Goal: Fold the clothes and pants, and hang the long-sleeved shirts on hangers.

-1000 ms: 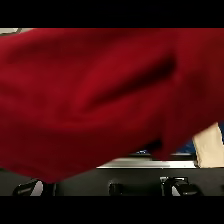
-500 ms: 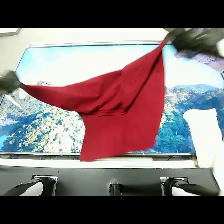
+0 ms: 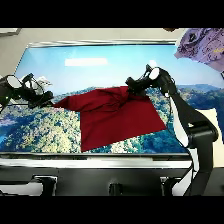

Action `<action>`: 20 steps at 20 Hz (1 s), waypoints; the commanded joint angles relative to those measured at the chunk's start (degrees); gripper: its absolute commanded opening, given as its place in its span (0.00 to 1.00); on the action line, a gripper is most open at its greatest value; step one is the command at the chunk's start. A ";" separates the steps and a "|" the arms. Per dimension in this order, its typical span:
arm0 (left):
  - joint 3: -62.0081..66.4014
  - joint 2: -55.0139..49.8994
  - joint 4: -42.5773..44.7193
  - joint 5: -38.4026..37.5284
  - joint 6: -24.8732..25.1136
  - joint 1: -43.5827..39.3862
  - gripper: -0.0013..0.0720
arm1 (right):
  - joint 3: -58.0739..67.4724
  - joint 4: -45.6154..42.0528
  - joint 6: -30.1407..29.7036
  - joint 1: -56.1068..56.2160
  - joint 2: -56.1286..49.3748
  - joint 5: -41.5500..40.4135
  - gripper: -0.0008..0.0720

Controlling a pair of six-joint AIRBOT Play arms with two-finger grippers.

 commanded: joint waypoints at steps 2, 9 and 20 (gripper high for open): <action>-0.02 -0.96 0.28 0.22 0.13 -0.09 0.04 | 0.02 0.70 -6.16 -1.95 2.01 6.10 0.54; -0.02 0.04 0.26 0.24 0.11 -0.11 0.04 | -7.67 -8.61 -26.88 -16.17 17.99 28.20 0.68; -0.02 0.04 0.24 0.00 0.11 -0.13 0.04 | -44.74 -10.56 -28.89 -27.87 32.04 9.66 0.68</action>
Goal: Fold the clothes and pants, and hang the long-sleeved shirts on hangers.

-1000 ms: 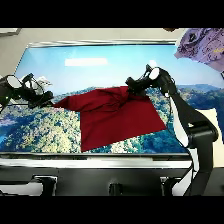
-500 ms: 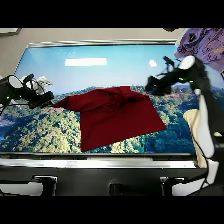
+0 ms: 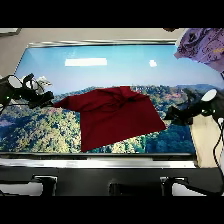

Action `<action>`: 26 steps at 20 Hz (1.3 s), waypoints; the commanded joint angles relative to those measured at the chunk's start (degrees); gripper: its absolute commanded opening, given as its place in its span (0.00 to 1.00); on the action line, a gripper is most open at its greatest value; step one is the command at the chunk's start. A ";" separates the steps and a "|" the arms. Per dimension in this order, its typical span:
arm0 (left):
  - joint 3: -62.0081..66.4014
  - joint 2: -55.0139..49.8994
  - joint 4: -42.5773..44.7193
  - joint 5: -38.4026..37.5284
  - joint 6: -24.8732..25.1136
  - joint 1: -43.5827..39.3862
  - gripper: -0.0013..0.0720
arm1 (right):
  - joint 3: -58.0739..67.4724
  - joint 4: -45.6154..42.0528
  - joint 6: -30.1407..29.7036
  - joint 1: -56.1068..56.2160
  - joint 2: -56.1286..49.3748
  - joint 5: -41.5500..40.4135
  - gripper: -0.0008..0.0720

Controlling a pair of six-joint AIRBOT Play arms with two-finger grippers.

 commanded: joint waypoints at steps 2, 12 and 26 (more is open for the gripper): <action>-0.02 0.00 0.00 -0.35 0.02 -0.04 0.04 | -3.78 -1.27 -0.85 -1.03 0.55 -8.07 0.68; -0.02 0.00 0.00 -0.37 0.00 -0.04 0.04 | -3.82 9.18 -6.80 -0.96 -7.74 -3.65 0.65; -0.07 -0.02 0.02 -5.79 0.00 -0.04 0.04 | 37.35 7.69 17.46 -0.83 -18.05 -14.62 0.05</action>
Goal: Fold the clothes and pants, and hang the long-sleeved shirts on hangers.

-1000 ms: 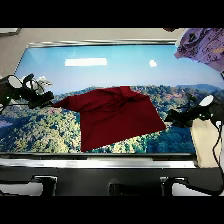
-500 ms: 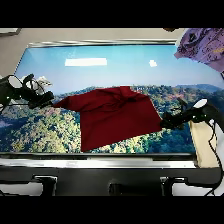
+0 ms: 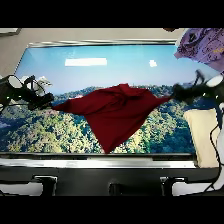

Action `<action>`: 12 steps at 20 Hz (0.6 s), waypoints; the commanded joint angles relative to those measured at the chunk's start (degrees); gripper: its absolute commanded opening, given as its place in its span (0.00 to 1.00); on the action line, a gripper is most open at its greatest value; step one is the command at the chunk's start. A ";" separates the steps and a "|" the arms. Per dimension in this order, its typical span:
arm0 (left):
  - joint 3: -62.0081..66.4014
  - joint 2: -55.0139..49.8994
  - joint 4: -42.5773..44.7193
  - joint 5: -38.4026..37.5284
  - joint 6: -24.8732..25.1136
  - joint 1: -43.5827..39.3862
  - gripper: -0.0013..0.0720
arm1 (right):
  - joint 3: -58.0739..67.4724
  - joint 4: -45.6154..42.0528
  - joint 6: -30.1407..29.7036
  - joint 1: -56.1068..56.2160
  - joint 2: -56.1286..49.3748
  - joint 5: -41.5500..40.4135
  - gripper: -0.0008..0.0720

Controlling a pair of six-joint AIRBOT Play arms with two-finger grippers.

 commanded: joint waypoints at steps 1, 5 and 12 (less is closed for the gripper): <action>-0.04 -0.02 0.04 -2.05 0.02 0.00 0.04 | 18.18 -1.64 13.16 0.11 -7.54 -4.92 0.05; -0.04 -0.02 0.46 -2.34 0.00 0.00 0.04 | 23.50 -1.22 17.94 2.12 -13.31 -3.91 0.06; -0.04 -0.15 0.46 -2.34 0.00 0.02 0.04 | 23.47 -0.85 6.95 0.92 -9.20 11.43 0.60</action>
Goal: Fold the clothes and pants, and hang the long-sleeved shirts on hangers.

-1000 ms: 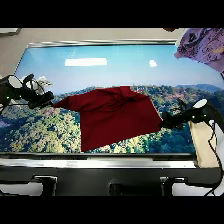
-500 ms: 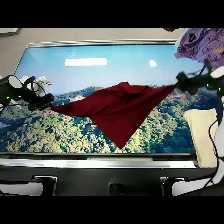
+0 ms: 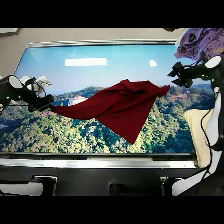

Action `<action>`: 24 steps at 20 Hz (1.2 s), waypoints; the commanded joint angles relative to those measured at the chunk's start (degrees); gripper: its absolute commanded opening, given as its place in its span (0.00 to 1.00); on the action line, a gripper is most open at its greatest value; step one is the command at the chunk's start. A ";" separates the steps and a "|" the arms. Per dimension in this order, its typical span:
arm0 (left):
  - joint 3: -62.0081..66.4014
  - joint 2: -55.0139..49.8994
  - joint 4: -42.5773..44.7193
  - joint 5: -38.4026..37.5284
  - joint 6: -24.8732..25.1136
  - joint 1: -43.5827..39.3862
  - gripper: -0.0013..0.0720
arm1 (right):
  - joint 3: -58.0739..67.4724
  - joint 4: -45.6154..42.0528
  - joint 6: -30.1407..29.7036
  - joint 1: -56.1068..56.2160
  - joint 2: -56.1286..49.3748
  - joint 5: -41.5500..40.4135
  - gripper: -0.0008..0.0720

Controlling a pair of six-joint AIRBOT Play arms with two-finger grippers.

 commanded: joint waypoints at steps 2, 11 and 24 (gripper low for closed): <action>-0.02 -0.02 0.04 -0.11 0.02 0.02 0.04 | 0.42 0.22 -9.79 -4.90 6.19 12.37 0.60; -0.02 -0.07 0.02 -0.11 0.00 0.00 0.04 | -58.97 20.15 -23.74 -0.59 31.28 -0.44 0.60; -0.02 -0.07 0.02 -0.11 0.02 0.00 0.04 | -78.34 20.96 -16.24 23.17 36.13 -17.09 0.58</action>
